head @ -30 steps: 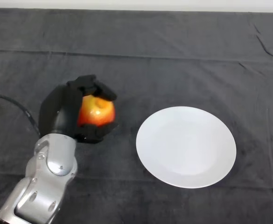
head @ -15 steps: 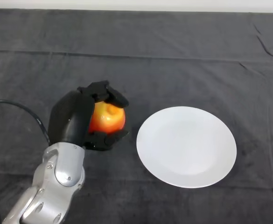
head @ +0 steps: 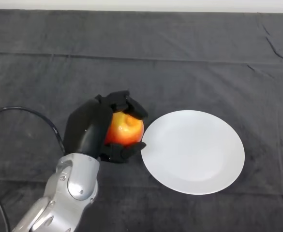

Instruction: Move the apple to the plate

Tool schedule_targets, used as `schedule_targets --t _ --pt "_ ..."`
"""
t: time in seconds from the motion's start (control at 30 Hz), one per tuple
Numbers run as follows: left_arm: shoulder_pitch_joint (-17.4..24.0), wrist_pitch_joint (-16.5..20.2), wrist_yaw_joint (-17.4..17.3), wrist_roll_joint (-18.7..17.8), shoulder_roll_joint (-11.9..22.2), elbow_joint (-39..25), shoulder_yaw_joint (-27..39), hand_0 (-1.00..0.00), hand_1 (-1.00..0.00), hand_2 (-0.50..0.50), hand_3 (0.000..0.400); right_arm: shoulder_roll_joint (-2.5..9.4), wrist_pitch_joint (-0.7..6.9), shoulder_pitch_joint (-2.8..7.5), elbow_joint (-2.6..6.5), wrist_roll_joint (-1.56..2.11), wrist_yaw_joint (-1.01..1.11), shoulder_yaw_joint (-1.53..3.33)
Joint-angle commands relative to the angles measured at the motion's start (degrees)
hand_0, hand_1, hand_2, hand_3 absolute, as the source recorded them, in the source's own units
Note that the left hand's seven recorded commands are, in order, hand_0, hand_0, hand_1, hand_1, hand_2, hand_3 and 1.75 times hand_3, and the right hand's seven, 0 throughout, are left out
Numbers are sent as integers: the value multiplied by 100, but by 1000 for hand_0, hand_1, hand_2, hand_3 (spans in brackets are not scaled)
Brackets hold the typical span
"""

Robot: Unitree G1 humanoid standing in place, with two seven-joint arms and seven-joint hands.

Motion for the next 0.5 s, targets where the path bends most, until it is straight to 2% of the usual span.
schedule_targets --t 0.03,0.5 --pt "-50 -61 116 181 -8 -59 -105 -1000 -1000 0 400 -126 -7 101 -47 57 -27 -94" --pt "-231 -229 328 95 -169 309 -621 -1000 -1000 0 400 -129 -7 99 -41 58 -24 -93"
